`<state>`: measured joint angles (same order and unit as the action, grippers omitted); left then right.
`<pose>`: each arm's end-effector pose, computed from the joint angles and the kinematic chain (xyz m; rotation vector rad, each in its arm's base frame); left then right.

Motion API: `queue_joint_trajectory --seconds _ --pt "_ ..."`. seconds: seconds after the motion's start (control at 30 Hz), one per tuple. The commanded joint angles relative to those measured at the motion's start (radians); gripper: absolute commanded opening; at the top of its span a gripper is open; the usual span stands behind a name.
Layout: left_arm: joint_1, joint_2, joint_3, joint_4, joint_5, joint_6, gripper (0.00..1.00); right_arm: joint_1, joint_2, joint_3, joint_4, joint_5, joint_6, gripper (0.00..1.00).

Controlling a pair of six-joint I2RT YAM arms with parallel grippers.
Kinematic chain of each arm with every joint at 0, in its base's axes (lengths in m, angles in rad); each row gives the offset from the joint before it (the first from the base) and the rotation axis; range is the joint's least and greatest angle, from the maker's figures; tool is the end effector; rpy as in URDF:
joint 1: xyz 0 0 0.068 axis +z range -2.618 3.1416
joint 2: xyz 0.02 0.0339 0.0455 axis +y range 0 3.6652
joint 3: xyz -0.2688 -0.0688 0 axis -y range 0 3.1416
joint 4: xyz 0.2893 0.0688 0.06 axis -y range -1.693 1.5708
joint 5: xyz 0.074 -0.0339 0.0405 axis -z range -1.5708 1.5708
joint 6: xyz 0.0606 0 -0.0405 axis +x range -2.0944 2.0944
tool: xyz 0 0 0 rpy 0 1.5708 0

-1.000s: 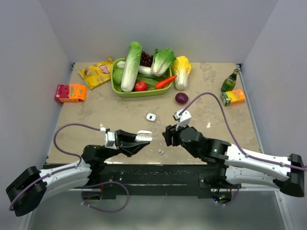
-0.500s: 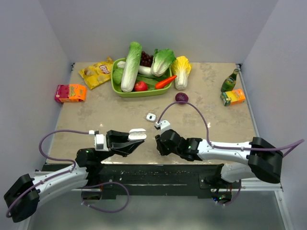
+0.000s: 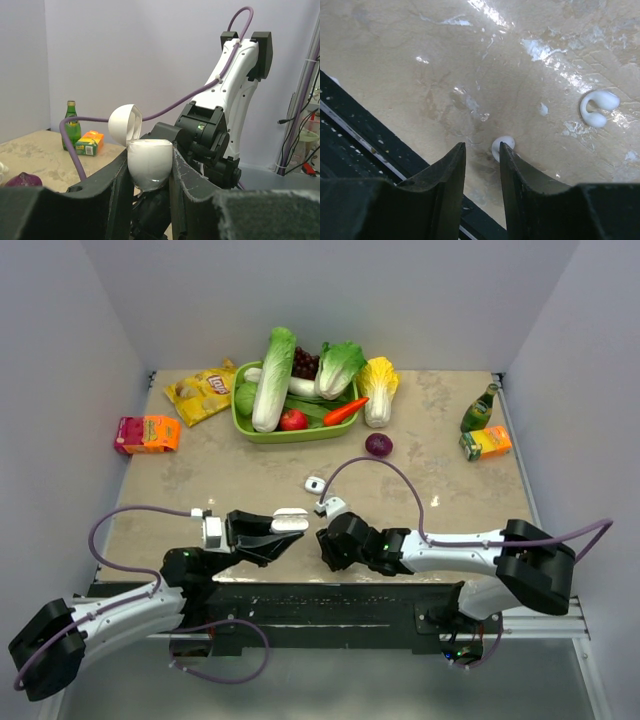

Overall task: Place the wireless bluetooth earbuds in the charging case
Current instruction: Pick up the earbud from the center of the board.

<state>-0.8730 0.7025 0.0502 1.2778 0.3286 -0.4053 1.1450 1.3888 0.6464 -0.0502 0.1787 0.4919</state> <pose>0.1056 -0.1564 0.2362 0.5559 0.9120 -1.3205 0.1415 0.2860 0.1313 -0.6932 2.3245 0.5772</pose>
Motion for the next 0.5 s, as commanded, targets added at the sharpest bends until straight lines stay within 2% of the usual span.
queue_joint_trajectory --seconds 0.0,0.47 --pt "-0.004 0.003 -0.164 0.250 -0.010 -0.004 0.00 0.002 0.035 0.016 0.010 0.014 -0.001 0.37" --pt "-0.004 0.029 -0.164 0.258 -0.005 -0.001 0.00 0.002 0.053 0.013 -0.002 0.015 -0.003 0.43"
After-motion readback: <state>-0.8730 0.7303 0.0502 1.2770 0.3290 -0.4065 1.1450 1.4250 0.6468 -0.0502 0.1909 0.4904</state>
